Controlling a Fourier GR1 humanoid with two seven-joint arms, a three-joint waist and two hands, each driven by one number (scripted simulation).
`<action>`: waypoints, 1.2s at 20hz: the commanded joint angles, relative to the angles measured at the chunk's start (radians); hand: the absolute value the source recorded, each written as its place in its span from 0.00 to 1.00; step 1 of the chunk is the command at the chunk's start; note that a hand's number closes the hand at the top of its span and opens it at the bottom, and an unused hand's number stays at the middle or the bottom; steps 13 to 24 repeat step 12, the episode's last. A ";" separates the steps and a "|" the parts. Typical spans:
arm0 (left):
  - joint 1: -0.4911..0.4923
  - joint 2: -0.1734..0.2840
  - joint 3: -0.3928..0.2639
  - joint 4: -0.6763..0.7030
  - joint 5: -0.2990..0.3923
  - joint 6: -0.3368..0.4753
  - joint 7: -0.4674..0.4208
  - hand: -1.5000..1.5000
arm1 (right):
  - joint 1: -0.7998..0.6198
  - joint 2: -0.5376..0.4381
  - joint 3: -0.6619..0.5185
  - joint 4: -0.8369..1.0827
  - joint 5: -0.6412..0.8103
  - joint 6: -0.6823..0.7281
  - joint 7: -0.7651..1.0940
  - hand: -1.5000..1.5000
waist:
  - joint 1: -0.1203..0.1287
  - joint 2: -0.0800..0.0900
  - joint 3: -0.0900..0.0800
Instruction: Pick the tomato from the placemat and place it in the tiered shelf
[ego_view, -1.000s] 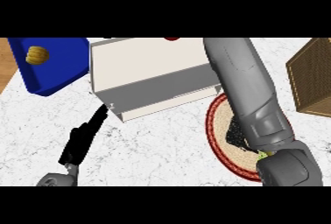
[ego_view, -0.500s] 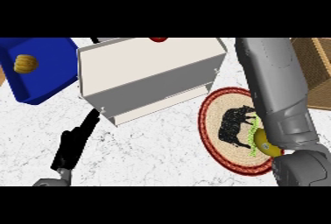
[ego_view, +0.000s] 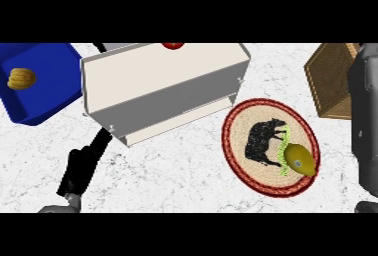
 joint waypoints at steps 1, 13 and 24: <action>0.053 0.003 0.007 -0.036 -0.011 0.018 -0.024 0.50 | 0.143 -0.122 -0.031 -0.151 -0.084 0.174 0.009 0.00 | 0.006 0.001 0.000; 0.020 -0.021 -0.002 -0.033 -0.018 -0.033 0.008 0.50 | 0.400 -0.221 -0.048 -0.381 -0.227 0.349 0.072 0.00 | 0.022 0.007 0.000; 0.020 -0.021 -0.002 -0.033 -0.018 -0.033 0.008 0.50 | 0.400 -0.221 -0.048 -0.381 -0.227 0.349 0.072 0.00 | 0.022 0.007 0.000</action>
